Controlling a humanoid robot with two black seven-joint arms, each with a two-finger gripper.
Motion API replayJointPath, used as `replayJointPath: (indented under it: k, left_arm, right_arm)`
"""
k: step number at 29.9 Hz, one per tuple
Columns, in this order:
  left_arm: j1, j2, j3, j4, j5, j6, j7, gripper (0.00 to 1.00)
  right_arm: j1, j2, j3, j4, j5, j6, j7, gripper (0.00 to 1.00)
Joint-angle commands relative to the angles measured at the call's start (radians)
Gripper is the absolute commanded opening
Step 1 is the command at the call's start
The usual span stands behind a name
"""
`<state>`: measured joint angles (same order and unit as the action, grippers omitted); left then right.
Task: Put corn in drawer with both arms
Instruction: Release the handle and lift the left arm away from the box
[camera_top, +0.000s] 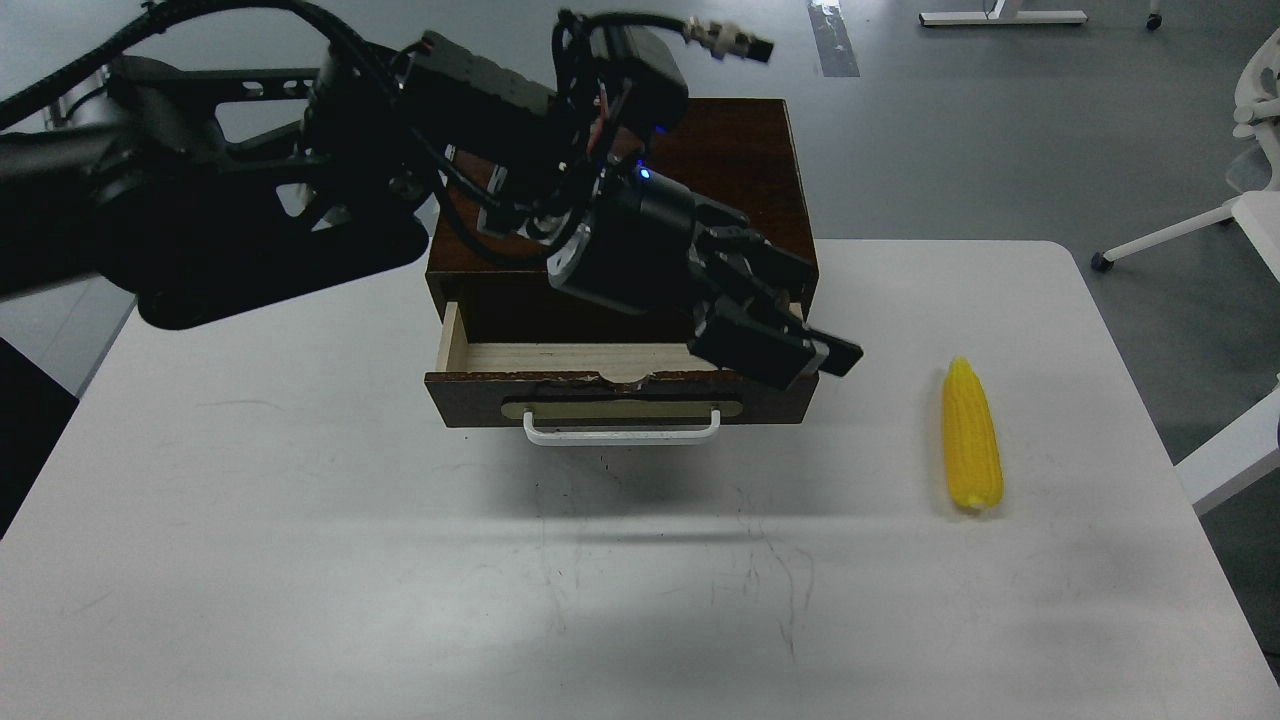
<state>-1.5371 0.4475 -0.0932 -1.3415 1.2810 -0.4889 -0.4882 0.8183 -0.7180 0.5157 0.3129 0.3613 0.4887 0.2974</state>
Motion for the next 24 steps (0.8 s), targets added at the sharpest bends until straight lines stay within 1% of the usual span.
replayJointPath:
  k: [1, 2, 4, 6, 7, 8, 10, 11, 12, 14, 15, 16, 18, 20, 21, 22, 23, 24]
  left_arm:
    - [0.012, 0.010, -0.051, 0.169, -0.375, 0.000, -0.001, 0.98]
    - [0.024, 0.016, -0.052, 0.217, -0.516, 0.000, -0.001, 0.98]
    - [0.044, 0.022, -0.054, 0.267, -0.656, 0.000, -0.001, 0.98]
    - [0.095, 0.023, -0.056, 0.369, -0.857, 0.000, -0.001, 0.98]
    - [0.109, 0.023, -0.056, 0.393, -0.897, 0.000, -0.001, 0.98]
    - [0.138, 0.023, -0.062, 0.448, -0.961, 0.000, -0.001, 0.98]
    - [0.163, 0.023, -0.086, 0.504, -1.015, 0.000, -0.001, 0.98]
    - [0.195, 0.020, -0.135, 0.551, -1.078, 0.000, -0.001, 0.98]
    - [0.221, 0.020, -0.164, 0.570, -1.113, 0.000, -0.001, 0.98]
    - [0.319, 0.017, -0.306, 0.616, -1.241, 0.000, -0.001, 0.98]
    - [0.339, 0.017, -0.341, 0.621, -1.264, 0.000, -0.001, 0.98]
    - [0.377, 0.017, -0.405, 0.624, -1.301, 0.000, -0.001, 0.98]
    - [0.414, 0.020, -0.462, 0.624, -1.335, 0.000, -0.001, 0.98]
    - [0.471, 0.025, -0.554, 0.622, -1.406, 0.000, -0.001, 0.98]
    - [0.482, 0.029, -0.569, 0.622, -1.425, 0.000, -0.001, 0.98]
    - [0.497, 0.040, -0.595, 0.621, -1.460, 0.000, -0.001, 0.98]
    - [0.497, 0.040, -0.596, 0.621, -1.460, 0.000, -0.001, 0.98]
    - [0.506, 0.052, -0.608, 0.619, -1.497, 0.000, -0.001, 0.98]
  right_arm:
    - [0.093, -0.044, -0.109, 0.000, -0.067, 0.000, 0.000, 1.00]
    - [0.131, -0.061, -0.150, 0.002, -0.102, 0.000, 0.000, 1.00]
    - [0.165, -0.067, -0.184, 0.002, -0.137, 0.000, 0.000, 1.00]
    - [0.231, -0.080, -0.245, 0.002, -0.201, 0.000, -0.003, 1.00]
    - [0.246, -0.084, -0.261, 0.002, -0.220, 0.000, -0.003, 1.00]
    - [0.275, -0.089, -0.290, 0.005, -0.261, 0.000, -0.006, 1.00]
    - [0.307, -0.089, -0.318, 0.008, -0.309, 0.000, -0.006, 1.00]
    - [0.338, -0.087, -0.344, 0.015, -0.353, 0.000, -0.008, 1.00]
    - [0.350, -0.087, -0.355, 0.021, -0.373, 0.000, -0.009, 1.00]
    - [0.401, -0.090, -0.400, 0.078, -0.448, 0.000, -0.015, 1.00]
    - [0.416, -0.090, -0.410, 0.093, -0.470, 0.000, -0.021, 1.00]
    - [0.448, -0.093, -0.427, 0.136, -0.517, 0.000, -0.041, 1.00]
    - [0.479, -0.101, -0.445, 0.198, -0.576, 0.000, -0.075, 1.00]
    - [0.519, -0.141, -0.467, 0.367, -0.692, 0.000, -0.139, 1.00]
    - [0.524, -0.156, -0.467, 0.415, -0.723, 0.000, -0.152, 1.00]
    - [0.530, -0.187, -0.467, 0.508, -0.782, 0.000, -0.171, 1.00]
    - [0.530, -0.187, -0.467, 0.509, -0.783, 0.000, -0.172, 1.00]
    - [0.532, -0.208, -0.467, 0.597, -0.845, 0.000, -0.191, 1.00]
